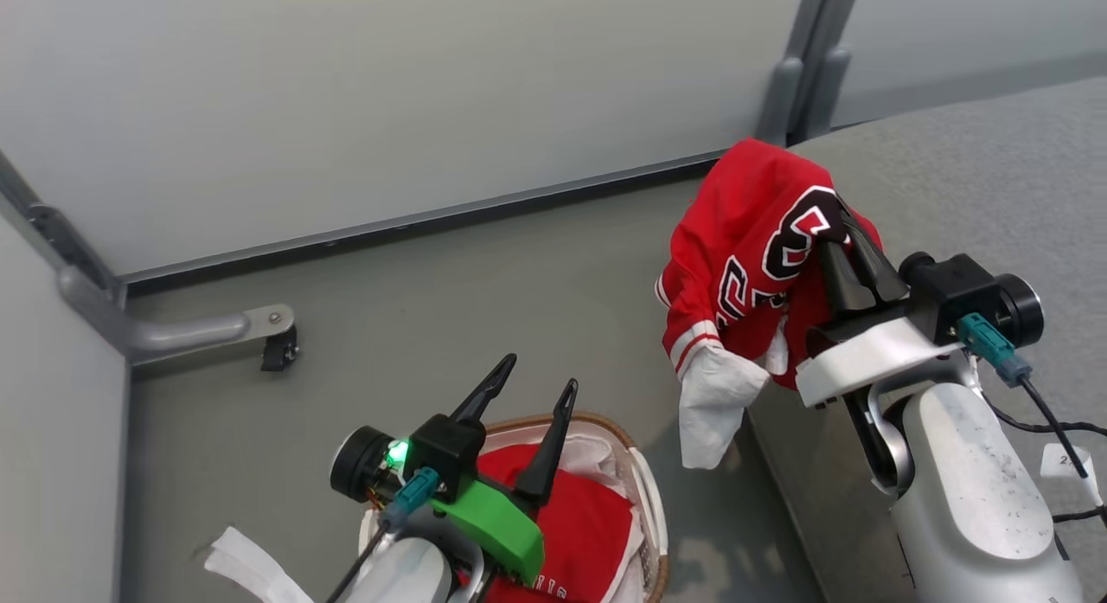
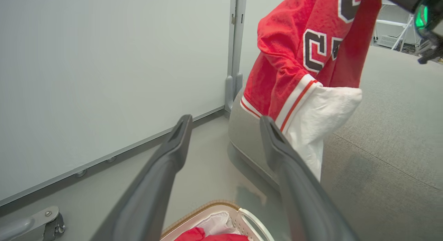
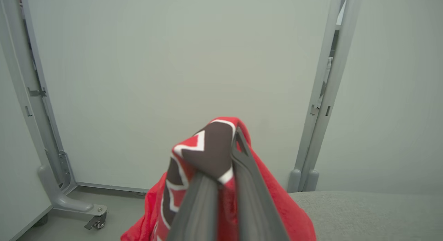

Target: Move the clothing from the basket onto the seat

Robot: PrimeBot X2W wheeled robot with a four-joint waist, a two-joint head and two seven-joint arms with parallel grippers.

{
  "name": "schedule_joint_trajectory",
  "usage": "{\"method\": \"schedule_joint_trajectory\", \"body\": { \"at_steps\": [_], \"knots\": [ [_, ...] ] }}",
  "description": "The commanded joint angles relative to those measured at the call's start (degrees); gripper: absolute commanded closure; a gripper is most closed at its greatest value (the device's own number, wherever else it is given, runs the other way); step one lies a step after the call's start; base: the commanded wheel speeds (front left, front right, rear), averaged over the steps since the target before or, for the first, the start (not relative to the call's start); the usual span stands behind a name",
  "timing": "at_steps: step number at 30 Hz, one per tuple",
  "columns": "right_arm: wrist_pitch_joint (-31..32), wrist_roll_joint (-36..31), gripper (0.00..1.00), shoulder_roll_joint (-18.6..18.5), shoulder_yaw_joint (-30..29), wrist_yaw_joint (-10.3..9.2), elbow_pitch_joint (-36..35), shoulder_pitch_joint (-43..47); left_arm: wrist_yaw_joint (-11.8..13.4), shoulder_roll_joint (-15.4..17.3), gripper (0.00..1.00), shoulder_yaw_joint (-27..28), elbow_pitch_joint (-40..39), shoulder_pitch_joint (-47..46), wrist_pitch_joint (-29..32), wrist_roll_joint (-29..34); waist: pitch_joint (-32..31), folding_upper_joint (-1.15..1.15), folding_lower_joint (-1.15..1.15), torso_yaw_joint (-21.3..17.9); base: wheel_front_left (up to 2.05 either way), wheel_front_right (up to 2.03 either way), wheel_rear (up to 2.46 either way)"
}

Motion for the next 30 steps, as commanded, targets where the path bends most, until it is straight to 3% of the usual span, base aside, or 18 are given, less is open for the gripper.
{"method": "schedule_joint_trajectory", "body": {
  "at_steps": [1, 8, 14, 21, 30],
  "knots": [
    [-0.15, -0.44, 1.0, -0.21, -0.51, -0.06, -0.52, 0.94, -0.11, -0.13, 0.0, 0.08, -0.37, 0.44, -0.05, 0.81, 1.52, 0.0, 0.0, -5.55, 0.0, 0.0, 0.0],
    [-0.15, -0.93, 1.0, -0.2, -3.37, -0.06, -1.2, 1.99, -0.15, -0.21, 0.0, -1.67, -1.02, -0.48, -0.05, 0.56, 3.49, 0.0, 0.0, -12.71, 0.0, 0.0, 0.0],
    [-0.15, -1.58, 1.0, -0.19, -4.77, -0.06, -1.12, 2.31, -0.16, 0.1, 0.0, -2.75, -0.78, -1.43, -0.05, 0.44, 4.65, 0.0, 0.0, -15.84, 0.0, 0.0, 0.0],
    [-0.15, -1.93, 1.0, -0.21, -6.51, -0.06, -1.3, 1.0, -0.16, 0.43, 0.0, -3.84, -0.89, -2.18, -0.05, 0.4, 6.2, 0.0, 0.0, -16.06, 0.0, 0.0, 0.0],
    [-0.16, -5.71, 1.0, -0.22, -11.81, -0.06, -1.74, -7.3, -0.17, 1.35, 0.0, -3.61, -2.5, -4.72, -0.05, 1.68, 12.46, 0.0, 0.0, -12.35, 0.0, 0.0, 0.0]
  ]
}}
